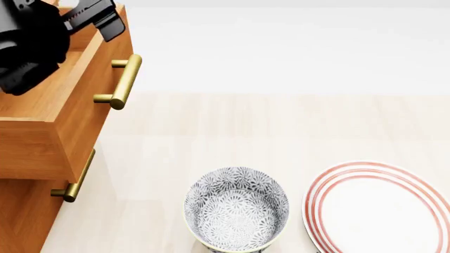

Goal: Open the top drawer of the cabinet.

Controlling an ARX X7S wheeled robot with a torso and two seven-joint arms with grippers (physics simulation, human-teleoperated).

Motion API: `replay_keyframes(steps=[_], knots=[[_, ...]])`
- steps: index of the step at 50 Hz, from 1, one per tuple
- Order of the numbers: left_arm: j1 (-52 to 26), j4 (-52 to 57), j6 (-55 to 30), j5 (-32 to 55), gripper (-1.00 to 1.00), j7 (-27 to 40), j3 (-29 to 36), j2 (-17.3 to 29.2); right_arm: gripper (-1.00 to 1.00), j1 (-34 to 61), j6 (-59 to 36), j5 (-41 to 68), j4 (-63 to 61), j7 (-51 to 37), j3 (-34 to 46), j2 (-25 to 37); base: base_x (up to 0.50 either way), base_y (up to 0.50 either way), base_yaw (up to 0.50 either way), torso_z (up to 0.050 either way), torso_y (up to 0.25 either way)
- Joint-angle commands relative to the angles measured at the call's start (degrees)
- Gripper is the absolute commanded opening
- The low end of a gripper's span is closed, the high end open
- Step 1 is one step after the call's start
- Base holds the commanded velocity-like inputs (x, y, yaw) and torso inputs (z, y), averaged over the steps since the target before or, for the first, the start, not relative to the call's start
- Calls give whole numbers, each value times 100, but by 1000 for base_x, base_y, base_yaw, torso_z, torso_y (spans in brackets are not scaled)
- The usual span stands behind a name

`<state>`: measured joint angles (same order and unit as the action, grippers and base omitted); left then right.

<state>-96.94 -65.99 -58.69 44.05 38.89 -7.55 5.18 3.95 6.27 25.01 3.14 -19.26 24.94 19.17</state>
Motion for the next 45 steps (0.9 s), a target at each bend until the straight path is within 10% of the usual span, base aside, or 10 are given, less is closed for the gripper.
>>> replay_keyframes(steps=[1, 45], knots=[[-47, -394, 265, 154, 100, 77, -522, -75, 100, -24, -35, -100, -73, 85, -120, -91, 0, 0, 0, 0, 0], [161, -366, -31, 464, 100, 27, -892, -334, 100, 12, 8, -50, -15, 78, -83, -71, 0, 0, 0, 0, 0]])
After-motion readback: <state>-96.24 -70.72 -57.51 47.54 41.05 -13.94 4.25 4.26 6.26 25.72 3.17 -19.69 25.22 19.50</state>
